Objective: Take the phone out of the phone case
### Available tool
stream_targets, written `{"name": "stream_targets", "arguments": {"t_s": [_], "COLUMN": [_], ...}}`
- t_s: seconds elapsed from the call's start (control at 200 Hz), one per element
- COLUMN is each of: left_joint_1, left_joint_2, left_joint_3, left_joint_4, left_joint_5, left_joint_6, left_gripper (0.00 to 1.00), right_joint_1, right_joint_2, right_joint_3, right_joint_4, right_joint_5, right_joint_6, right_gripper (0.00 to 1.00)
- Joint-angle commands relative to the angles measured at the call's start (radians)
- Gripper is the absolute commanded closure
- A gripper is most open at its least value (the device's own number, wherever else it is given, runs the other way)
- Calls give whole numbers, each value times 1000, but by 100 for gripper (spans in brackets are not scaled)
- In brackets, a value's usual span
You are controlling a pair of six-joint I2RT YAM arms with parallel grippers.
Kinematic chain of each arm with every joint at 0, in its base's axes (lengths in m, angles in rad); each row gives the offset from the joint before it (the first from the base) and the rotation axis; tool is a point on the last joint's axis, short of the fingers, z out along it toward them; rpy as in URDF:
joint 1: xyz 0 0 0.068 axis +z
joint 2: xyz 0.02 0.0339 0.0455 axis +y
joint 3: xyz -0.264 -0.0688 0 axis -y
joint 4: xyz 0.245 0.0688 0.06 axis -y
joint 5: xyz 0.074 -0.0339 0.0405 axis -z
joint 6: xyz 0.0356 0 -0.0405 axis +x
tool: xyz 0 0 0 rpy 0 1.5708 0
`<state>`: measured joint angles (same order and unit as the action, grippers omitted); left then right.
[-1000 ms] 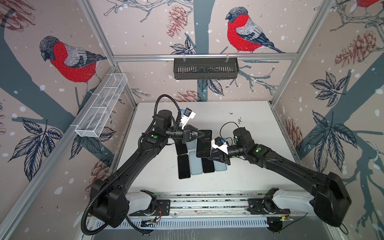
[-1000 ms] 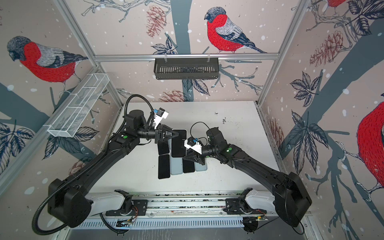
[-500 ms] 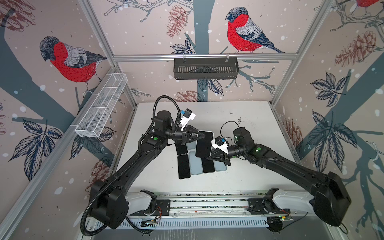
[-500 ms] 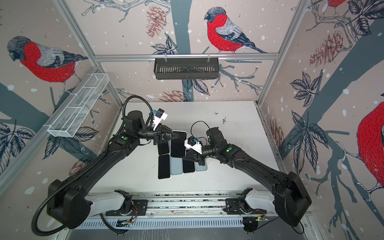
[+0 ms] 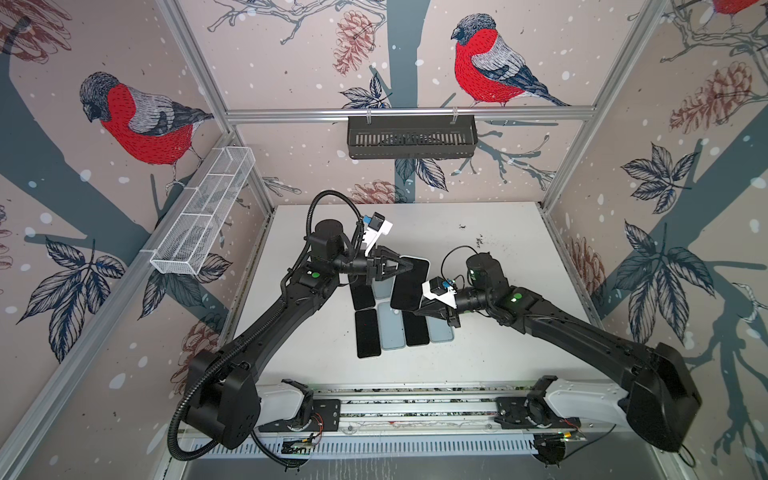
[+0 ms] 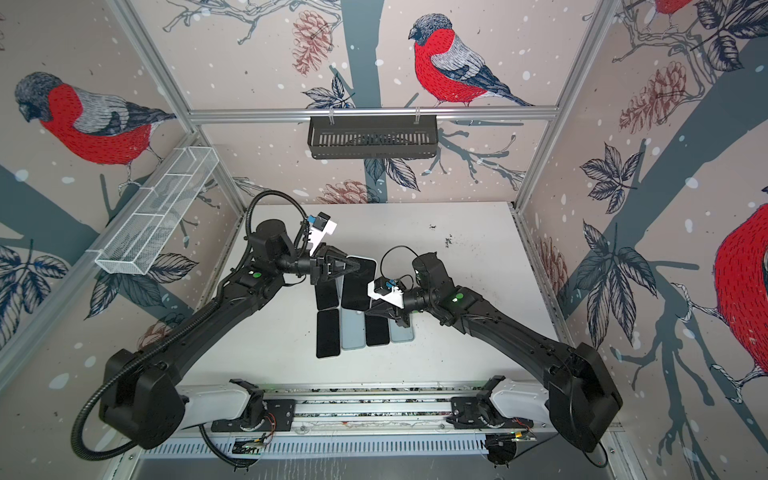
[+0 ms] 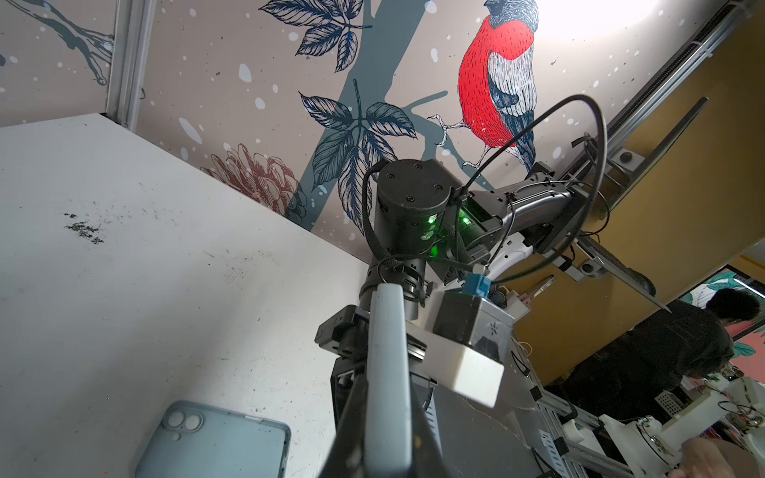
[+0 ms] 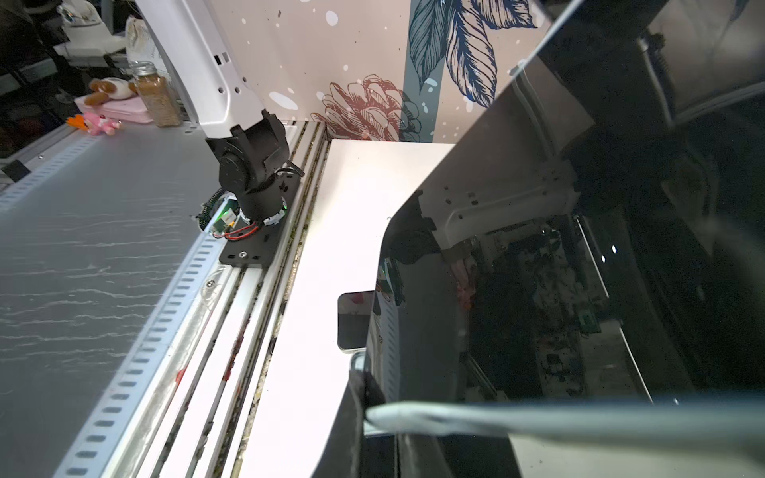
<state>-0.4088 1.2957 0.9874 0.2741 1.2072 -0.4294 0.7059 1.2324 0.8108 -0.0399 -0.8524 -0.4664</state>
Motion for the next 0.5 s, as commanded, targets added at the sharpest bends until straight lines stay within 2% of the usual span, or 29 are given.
{"name": "stream_targets", "arguments": {"t_s": [0.0,0.14,0.385,0.495], "left_joint_1": [-7,-7,-7,-3], "left_joint_2": [14,29,55,48], "left_joint_3": [5,4,3,1], "left_joint_4": [-2,11,71,93], "left_joint_5": [-152,-165,-192,-232], "left_joint_6": [-96,-111,-162,-194], "left_gripper": [100,100,100,100], "right_joint_1": [12,20,24,27], "right_joint_2": [10,0,-115,-159], "right_joint_3": [23,-10,-210,-249], "right_joint_4": [206,310,578,600], "right_joint_5": [112,220,468,489], "right_joint_6": [-168,-140,-34,29], "right_gripper": [100,100,100,75]}}
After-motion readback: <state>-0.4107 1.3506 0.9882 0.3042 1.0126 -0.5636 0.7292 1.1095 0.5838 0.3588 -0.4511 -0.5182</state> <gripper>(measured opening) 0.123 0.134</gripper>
